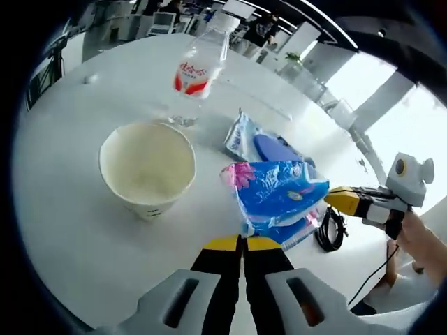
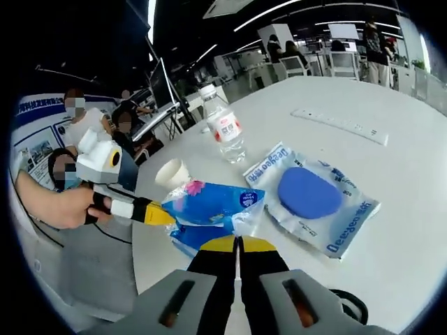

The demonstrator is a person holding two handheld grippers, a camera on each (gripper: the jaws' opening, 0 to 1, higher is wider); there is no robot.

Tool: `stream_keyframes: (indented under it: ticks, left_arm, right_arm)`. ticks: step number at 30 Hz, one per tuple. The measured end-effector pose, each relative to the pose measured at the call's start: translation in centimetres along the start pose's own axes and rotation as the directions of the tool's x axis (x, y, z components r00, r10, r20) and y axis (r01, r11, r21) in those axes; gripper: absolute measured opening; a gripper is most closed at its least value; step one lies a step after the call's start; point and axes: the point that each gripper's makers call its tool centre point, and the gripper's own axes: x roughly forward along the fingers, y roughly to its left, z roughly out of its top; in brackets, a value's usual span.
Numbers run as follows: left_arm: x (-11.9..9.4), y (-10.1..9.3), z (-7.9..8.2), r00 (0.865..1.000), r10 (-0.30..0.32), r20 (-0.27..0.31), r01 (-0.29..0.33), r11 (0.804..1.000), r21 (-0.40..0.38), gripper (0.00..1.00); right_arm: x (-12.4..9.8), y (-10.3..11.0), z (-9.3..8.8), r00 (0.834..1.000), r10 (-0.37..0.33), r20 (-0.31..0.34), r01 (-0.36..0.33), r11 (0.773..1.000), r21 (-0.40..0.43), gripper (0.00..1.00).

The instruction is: Arrange the tabletop items into an orderly group along one side of the table until the central work area is clear of visible clutter.

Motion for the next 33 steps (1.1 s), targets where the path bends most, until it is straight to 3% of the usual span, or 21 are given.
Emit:
stream_keyframes:
  ticks: [15,27,33]
  left_arm:
    - [0.1,-4.5,1.2,0.994,-0.106,-0.038,0.111,0.977,0.184,0.0]
    - [0.2,-7.6,1.0,0.981,-0.176,-0.08,0.191,0.949,0.25,0.0]
    - [0.2,-8.1,0.7,0.978,-0.189,-0.092,0.207,0.942,0.263,0.0]
  right_arm:
    - [-5.2,-0.4,-0.4,0.987,-0.136,0.088,0.129,0.988,0.082,0.0]
    - [-8.8,-0.4,-0.8,0.965,-0.233,0.124,0.219,0.969,0.116,0.0]
    - [-9.3,-0.2,-1.0,0.961,-0.247,0.126,0.233,0.965,0.119,0.0]
